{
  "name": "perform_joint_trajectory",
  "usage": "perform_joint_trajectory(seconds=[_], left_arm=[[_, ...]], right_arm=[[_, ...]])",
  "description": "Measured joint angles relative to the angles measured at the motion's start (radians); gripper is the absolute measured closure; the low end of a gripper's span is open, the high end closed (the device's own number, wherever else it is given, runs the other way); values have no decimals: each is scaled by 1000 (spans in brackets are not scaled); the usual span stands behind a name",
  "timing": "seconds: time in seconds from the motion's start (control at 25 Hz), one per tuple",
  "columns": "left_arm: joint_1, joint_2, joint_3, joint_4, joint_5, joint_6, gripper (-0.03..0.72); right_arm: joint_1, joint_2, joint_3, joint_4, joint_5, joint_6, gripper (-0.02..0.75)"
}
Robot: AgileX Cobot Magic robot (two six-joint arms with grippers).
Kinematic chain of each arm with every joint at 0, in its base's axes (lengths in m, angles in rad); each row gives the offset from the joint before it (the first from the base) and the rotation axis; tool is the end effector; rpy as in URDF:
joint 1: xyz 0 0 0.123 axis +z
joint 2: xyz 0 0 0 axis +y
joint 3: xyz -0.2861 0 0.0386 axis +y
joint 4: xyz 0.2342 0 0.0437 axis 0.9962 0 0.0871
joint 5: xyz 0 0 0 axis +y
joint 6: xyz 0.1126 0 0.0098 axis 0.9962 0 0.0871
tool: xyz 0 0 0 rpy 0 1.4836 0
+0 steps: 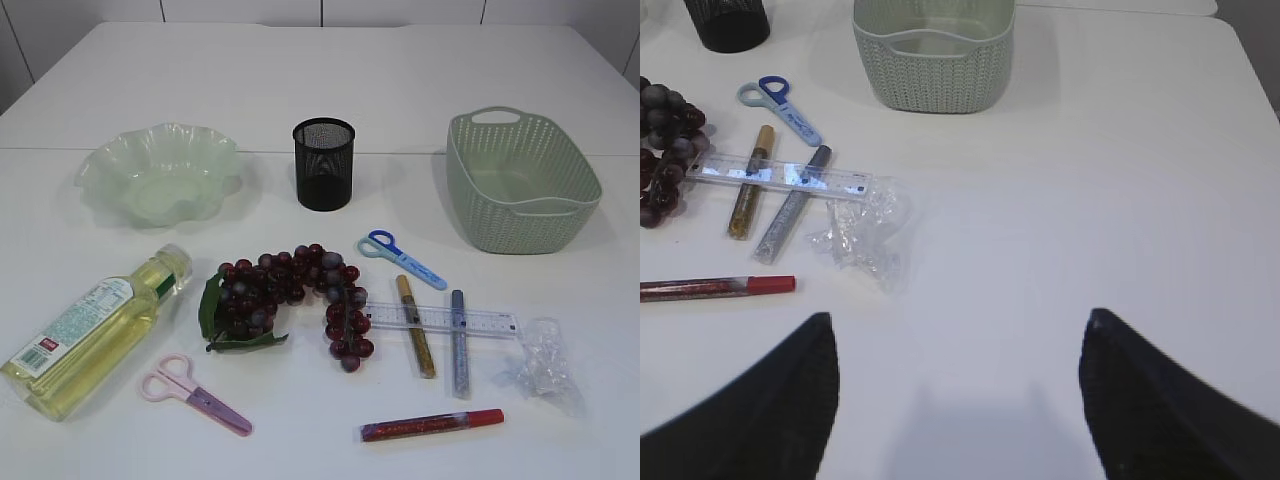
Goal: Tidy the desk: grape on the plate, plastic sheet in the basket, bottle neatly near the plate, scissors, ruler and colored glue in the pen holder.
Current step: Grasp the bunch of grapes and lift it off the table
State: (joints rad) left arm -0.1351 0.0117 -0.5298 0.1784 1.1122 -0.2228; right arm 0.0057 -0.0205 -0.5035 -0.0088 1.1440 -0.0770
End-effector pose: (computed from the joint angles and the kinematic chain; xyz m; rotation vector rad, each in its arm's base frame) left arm -0.0035 0.0186 0.2653 -0.1062 2.0616 -0.0060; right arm -0.0086 -0.0010 0.2533 -0.0860 2.1023 -0.0534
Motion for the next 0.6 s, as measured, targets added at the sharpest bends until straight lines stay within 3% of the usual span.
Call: perform_joint_trajectory(seconds=[0.6], left_arm=[[0,0,0,0,0,0,127]], right_arm=[[0,0,0,0,0,0,155]])
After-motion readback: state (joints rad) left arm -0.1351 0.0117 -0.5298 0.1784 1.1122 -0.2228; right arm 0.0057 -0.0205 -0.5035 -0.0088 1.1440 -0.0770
